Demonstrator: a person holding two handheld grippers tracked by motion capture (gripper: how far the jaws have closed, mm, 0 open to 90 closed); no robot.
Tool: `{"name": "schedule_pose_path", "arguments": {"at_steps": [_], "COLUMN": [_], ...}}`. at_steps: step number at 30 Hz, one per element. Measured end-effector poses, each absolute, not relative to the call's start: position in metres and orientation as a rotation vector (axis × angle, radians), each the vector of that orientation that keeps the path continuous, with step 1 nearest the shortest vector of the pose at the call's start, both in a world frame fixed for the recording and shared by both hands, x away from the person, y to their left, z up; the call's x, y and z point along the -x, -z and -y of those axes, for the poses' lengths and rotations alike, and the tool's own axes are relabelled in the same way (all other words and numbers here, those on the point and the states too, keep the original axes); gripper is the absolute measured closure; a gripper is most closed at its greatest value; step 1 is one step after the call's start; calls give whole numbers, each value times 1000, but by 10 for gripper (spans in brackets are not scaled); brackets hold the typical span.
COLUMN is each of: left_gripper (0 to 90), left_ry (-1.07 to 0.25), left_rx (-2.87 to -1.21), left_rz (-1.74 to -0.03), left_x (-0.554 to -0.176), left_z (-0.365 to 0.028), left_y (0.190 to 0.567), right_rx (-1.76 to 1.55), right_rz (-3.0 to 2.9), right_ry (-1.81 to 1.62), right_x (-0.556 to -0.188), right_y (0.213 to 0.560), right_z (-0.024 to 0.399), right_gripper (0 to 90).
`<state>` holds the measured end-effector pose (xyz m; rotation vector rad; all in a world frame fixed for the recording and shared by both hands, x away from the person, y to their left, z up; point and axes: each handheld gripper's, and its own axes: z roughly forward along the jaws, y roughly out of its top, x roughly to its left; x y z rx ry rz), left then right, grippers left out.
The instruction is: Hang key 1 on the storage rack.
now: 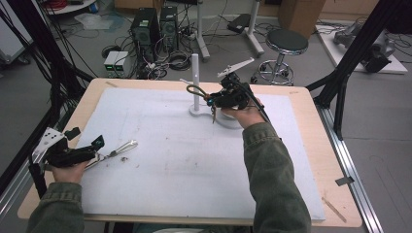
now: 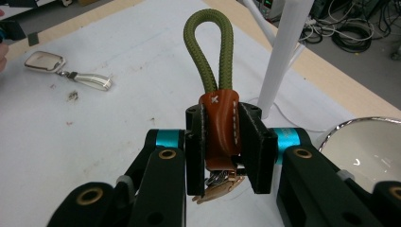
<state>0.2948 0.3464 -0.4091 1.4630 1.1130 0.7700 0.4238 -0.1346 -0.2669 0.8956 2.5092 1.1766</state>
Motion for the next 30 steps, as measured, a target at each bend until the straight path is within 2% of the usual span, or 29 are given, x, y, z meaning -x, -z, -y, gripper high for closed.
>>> {"name": "schedule_pose_path", "arguments": {"at_steps": [13,30], "left_gripper": [18,18], "left_ry": [-773,-776], "left_rx": [-1457,-1459], "left_rz": [-1113,-1111], "left_x": [-295,-294], "left_z": [-347,-348], "left_y": [409,409], "right_rx": [-911,-980], "right_rz": [-2460,-2457], "right_ry": [-1184,-1167], "right_x": [-434,-458], "right_y": [246,251], "right_z": [135,133], "right_gripper": [728,727]}}
